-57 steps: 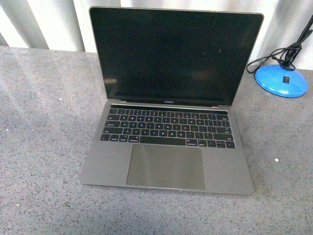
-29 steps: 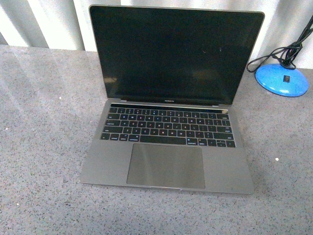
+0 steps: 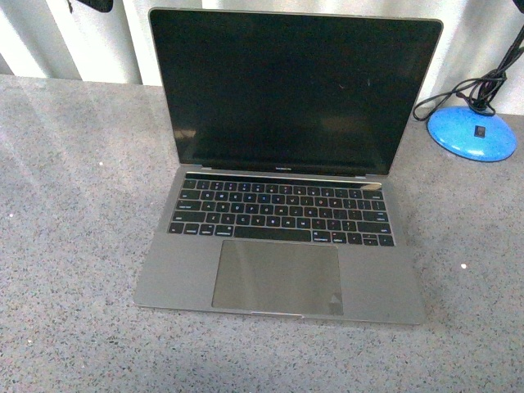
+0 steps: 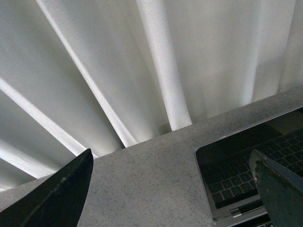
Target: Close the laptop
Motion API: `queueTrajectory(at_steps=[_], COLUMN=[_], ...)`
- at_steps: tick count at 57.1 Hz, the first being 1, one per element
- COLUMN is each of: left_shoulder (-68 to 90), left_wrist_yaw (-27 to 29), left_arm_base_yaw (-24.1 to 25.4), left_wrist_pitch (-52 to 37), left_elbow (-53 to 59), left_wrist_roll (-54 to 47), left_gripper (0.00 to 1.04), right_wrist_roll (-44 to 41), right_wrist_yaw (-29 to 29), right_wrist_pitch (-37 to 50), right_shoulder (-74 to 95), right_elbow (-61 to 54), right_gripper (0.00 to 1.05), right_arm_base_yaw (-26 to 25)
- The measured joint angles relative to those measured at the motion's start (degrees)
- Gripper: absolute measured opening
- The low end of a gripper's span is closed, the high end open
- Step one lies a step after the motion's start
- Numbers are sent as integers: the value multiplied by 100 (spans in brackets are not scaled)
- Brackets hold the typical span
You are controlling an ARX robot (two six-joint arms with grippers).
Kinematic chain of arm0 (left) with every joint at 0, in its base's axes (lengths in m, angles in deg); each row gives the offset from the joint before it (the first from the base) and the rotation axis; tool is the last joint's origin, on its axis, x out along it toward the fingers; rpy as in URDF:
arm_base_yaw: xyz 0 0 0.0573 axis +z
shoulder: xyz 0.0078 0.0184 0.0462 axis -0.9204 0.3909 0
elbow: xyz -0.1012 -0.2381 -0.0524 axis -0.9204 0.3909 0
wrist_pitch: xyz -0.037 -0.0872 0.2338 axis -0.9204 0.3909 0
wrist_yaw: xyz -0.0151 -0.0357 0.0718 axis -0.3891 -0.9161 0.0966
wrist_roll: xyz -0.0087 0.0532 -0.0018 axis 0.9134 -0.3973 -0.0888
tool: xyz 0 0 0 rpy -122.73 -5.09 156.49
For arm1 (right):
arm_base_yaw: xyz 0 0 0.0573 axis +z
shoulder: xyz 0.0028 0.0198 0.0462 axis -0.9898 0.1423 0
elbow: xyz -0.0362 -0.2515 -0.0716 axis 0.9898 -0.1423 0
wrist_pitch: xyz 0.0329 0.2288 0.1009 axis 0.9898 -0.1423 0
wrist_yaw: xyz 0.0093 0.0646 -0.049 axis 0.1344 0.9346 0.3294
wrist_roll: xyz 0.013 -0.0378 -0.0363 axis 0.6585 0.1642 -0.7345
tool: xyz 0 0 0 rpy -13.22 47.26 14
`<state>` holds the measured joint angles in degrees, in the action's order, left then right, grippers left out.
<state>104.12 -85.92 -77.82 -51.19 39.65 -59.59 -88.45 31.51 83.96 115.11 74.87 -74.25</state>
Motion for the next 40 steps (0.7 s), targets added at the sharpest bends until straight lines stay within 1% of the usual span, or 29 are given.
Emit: queueTrajectory(at_steps=[1,2,3,4,5,11,12,13,15,16,18,19,21,26,28,30,40], left_shoulder=[46,83,127,177,199,422,439,476,551,568,640,658,708,835,874,938,1152], left_wrist_yaw=[9,11,11,13,17,2,0,-4,-15,-22,-39,-48,-66,-105,-114,-131,-221], left_arm_base_yaw=[-24,-44,-68,-103,-116,-278,-291,-315,-363,-372,-417,-428,-457,-531,-546,-570,-586], left_wrist_pitch=[-9,-17,-24,-22,-22,-103,-101,-90,-63,-55,-26,-17,4,127,181,269,474], left_elbow=[-50,-105,-162,-247,-278,-531,-551,-588,-673,-695,-778,-798,-855,-1047,-1126,-1250,-1587], left_wrist_roll=[-44,-96,-129,-186,-197,-588,-623,-678,-774,-787,-890,-929,-1016,-1233,-1263,-1349,-1606], left_gripper=[88,84,81,75,74,52,50,47,40,38,31,29,24,8,3,4,4], right_wrist_roll=[7,9,7,7,7,2,4,4,-2,-4,-13,-13,-24,-28,-28,-35,-48], right_wrist_yaw=[2,22,28,46,50,131,136,146,181,192,225,234,264,348,378,446,619], right_wrist_pitch=[-7,-15,-22,-55,-61,-275,-319,-348,-466,-492,-597,-625,-745,-968,-1036,-1115,-1237], right_shoulder=[35,79,96,146,162,348,378,396,448,459,505,516,564,658,688,728,890], right_elbow=[48,116,138,214,240,555,605,636,737,758,839,859,944,1132,1193,1272,1384], right_gripper=[94,89,88,82,81,59,56,54,47,45,38,36,29,15,10,1,1], right_arm_base_yaw=[0,0,0,0,0,22,28,31,46,50,68,72,90,127,142,162,236])
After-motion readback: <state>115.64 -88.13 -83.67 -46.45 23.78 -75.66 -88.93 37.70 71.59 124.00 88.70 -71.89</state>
